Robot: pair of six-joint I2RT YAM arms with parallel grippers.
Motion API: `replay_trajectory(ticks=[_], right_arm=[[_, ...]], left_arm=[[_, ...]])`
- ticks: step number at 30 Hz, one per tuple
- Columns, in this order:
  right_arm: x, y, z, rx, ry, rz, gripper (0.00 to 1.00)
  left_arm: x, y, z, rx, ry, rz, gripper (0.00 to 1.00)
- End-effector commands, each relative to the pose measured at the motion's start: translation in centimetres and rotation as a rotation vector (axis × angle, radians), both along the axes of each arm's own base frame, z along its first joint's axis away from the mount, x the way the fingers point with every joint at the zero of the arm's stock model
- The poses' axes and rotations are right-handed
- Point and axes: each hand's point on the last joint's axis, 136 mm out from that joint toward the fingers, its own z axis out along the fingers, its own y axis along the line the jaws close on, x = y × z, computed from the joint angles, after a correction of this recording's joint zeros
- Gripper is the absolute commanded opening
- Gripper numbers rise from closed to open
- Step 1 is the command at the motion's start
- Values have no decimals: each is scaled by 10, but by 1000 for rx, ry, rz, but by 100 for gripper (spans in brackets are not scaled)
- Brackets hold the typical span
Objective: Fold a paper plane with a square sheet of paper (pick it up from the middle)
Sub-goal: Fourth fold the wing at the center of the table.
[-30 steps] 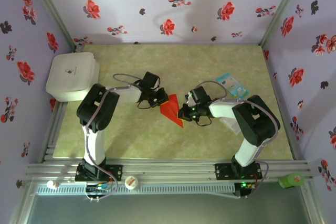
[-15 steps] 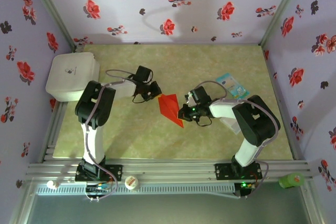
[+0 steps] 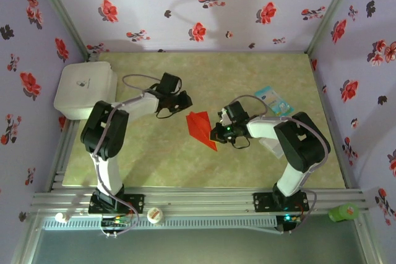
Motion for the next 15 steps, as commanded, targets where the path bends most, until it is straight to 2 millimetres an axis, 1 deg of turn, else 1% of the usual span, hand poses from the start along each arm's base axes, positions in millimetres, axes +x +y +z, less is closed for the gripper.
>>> replay_trajectory(ticks=[1,2,4,8,11,15], right_arm=[[-38,-38,-42,-187,170,-23,0],[-39,-38,-43,-188,172,-23,0],[-39,-38,-43,-188,172,-25,0],[-39,-38,-43,-188,173,-25,0],[-39,-38,-43,-186,173,-24,0],[-38,-37,-41,-180,169,-28,0]], left_arm=[[-40,-34,-11,-46,30,-121,13],[-48,-44,-15,-67,41,-148,13],[-61,-56,-21,-77,58,-175,12],[-76,-71,-33,-80,75,-204,11],[-85,-74,-46,-82,101,-201,11],[-90,-59,-73,-4,135,-172,11]])
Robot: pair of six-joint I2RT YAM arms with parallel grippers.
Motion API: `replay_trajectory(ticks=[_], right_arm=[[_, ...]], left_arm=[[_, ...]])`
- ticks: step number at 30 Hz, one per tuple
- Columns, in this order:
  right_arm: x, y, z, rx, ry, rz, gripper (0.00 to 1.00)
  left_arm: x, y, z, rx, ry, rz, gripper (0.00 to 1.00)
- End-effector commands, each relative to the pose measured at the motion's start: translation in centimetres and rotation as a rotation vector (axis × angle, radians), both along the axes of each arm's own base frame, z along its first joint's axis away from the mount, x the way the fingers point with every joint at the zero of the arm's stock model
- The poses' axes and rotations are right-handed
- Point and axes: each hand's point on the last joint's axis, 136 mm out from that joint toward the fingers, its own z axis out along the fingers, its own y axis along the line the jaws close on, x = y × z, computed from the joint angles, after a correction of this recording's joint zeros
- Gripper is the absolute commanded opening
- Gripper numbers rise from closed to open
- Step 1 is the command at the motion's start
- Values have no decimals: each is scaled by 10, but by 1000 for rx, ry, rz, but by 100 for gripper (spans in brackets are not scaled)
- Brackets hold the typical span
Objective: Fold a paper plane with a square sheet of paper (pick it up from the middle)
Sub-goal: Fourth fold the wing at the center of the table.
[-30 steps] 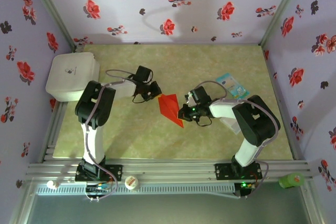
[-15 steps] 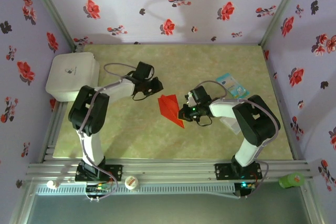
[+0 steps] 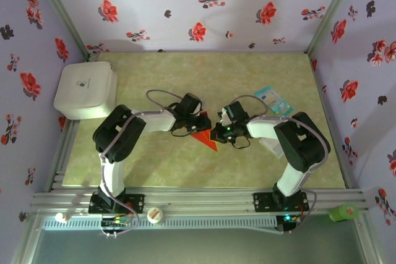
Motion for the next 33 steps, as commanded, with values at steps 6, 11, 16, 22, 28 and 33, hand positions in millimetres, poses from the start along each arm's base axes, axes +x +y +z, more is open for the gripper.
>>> replay_trajectory(ticks=[6,11,16,22,28,33], right_arm=[[-27,-22,-15,-85,100,-28,0],[-25,-7,16,44,41,-21,0],[-26,8,24,95,31,23,0],[-17,6,11,30,25,3,0],[-43,-15,-21,-58,130,16,1],[-60,-25,-25,-18,160,8,2]], left_arm=[[-13,25,-50,113,61,46,11],[-18,34,-56,158,67,40,10],[-19,37,-56,174,64,28,9],[-16,37,-54,173,56,25,9],[-14,42,-54,174,58,36,9],[-13,52,-58,177,65,56,9]])
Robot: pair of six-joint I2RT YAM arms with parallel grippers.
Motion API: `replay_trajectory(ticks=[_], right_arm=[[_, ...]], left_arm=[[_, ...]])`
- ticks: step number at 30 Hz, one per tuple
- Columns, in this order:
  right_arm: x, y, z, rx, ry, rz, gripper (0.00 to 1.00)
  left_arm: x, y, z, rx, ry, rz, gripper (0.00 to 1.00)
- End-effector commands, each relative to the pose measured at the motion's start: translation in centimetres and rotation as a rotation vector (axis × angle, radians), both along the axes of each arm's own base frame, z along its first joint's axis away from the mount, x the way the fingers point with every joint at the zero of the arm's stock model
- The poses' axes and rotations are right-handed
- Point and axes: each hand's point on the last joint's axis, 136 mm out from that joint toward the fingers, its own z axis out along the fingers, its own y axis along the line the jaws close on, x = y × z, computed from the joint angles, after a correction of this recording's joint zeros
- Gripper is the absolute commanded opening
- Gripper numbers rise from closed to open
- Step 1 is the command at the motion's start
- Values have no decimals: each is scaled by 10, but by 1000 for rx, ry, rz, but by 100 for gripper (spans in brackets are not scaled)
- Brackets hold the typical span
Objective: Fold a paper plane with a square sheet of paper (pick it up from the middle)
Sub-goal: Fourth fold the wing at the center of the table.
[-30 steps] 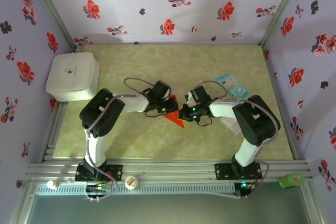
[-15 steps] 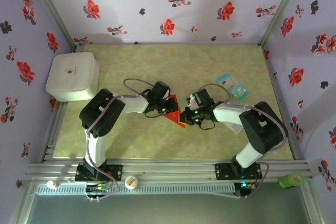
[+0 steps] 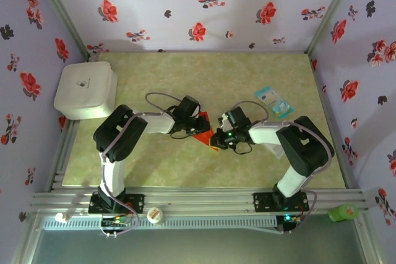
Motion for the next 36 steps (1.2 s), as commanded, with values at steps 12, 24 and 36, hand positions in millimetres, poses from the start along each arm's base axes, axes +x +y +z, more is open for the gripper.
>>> replay_trajectory(ticks=[12,24,36], right_arm=[[-59,-43,-25,-77,156,-9,3],[1,-10,44,70,35,-76,5],[19,22,23,72,85,-64,5]], left_arm=[[-15,55,-57,201,104,66,9],[-12,48,-52,173,93,62,9],[-12,48,-51,171,94,62,9]])
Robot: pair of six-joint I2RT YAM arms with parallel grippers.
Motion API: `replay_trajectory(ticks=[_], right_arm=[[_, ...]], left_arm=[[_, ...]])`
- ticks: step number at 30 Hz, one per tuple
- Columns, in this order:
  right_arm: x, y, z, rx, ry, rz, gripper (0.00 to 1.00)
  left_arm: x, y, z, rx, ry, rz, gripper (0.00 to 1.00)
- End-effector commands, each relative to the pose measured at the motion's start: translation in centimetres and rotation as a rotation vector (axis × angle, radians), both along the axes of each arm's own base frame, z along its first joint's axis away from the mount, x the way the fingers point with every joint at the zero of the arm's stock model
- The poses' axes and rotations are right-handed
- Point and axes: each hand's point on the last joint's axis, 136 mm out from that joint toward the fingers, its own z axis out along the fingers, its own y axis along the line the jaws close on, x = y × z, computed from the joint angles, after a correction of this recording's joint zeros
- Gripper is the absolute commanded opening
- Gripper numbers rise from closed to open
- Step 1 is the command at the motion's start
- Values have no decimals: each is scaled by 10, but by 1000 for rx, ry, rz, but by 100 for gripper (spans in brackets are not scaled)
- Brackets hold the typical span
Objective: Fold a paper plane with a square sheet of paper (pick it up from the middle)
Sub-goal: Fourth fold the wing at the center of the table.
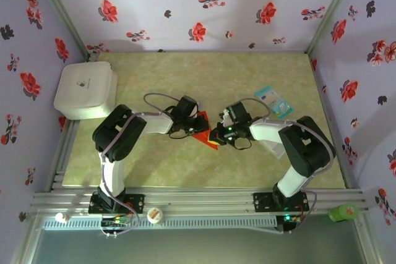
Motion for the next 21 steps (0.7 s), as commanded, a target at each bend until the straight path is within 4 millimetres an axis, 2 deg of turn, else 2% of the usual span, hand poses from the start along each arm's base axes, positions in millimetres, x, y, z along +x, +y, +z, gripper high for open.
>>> replay_trajectory(ticks=[1,4,8,12,17,21], right_arm=[[3,4,-7,-11,25,-10,5],[-4,-13,-32,-59,81,-46,5],[-22,-25,-46,-52,126,-64,5],[-34,-30,-45,-27,136,-82,5],[-52,-45,-43,-90,140,-41,5],[-57,-56,-36,-123,128,-30,4]], left_arm=[[-15,45,-51,192,97,55,9],[-16,44,-51,189,98,55,9],[-17,45,-52,191,99,54,9],[-16,45,-52,192,102,55,9],[-15,44,-52,184,101,65,9],[-14,45,-52,182,102,69,9]])
